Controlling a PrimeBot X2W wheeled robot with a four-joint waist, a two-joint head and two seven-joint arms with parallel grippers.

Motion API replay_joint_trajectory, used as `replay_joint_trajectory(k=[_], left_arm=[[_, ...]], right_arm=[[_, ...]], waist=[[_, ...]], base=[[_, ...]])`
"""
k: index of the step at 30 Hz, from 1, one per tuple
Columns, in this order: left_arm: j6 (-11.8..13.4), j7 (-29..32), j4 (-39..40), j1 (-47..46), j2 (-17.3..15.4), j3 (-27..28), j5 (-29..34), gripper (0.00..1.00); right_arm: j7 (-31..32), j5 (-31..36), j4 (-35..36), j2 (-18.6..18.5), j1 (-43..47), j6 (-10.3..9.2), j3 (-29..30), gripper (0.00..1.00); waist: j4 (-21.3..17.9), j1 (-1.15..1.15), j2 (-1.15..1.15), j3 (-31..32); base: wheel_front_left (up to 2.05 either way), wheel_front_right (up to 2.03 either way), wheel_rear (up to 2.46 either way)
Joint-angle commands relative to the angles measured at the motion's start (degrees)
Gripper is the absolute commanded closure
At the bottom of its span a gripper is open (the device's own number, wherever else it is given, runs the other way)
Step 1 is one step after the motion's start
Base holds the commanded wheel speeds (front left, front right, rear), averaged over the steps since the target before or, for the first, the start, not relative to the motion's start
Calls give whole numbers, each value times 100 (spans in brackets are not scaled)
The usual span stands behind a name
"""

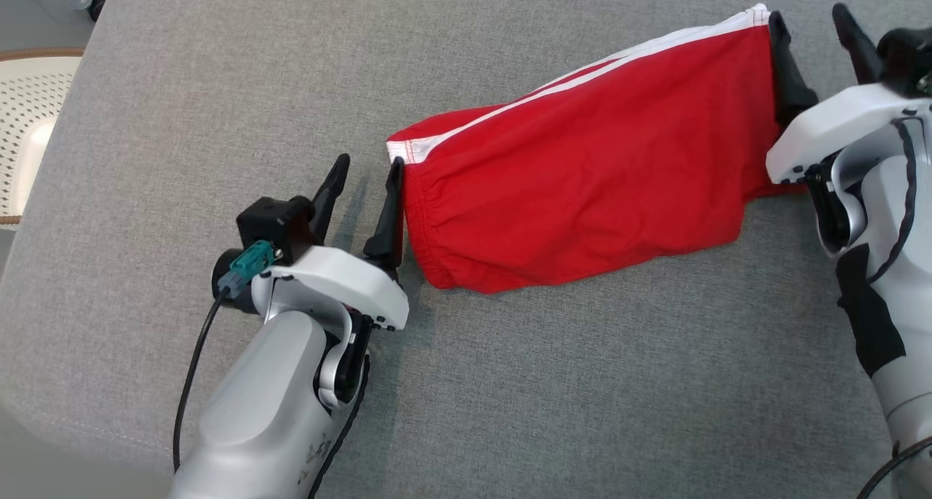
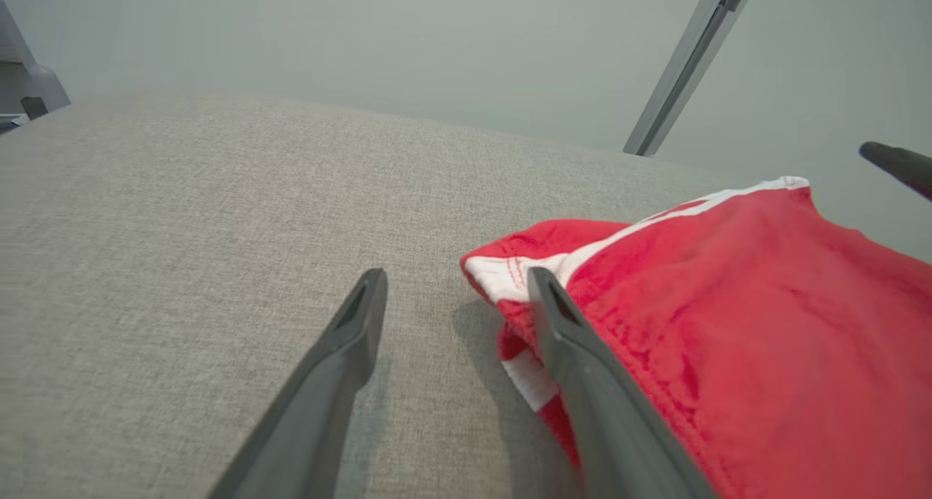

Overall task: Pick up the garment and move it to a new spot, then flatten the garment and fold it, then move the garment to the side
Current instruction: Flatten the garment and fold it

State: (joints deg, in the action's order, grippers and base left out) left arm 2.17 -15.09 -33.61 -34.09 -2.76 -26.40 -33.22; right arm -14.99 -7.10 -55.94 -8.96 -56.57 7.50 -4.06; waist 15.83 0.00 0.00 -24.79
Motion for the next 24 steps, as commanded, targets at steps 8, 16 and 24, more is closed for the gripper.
replay_joint_trajectory(k=[8,16,24], left_arm=[[-44,-5,370,499,-32,397,390,0],[-18,-5,424,614,-32,409,484,0],[-7,-5,352,727,-28,511,586,0]], right_arm=[[93,-408,-480,-131,367,-3,-468,0],[1271,-931,-1210,-69,345,-2,-991,63],[1115,-1422,-1086,-157,445,-3,-1186,100]], waist=[[-141,0,0,189],[-93,0,0,284],[-92,0,0,453]], base=[[0,0,0],[0,0,0],[0,0,0]])
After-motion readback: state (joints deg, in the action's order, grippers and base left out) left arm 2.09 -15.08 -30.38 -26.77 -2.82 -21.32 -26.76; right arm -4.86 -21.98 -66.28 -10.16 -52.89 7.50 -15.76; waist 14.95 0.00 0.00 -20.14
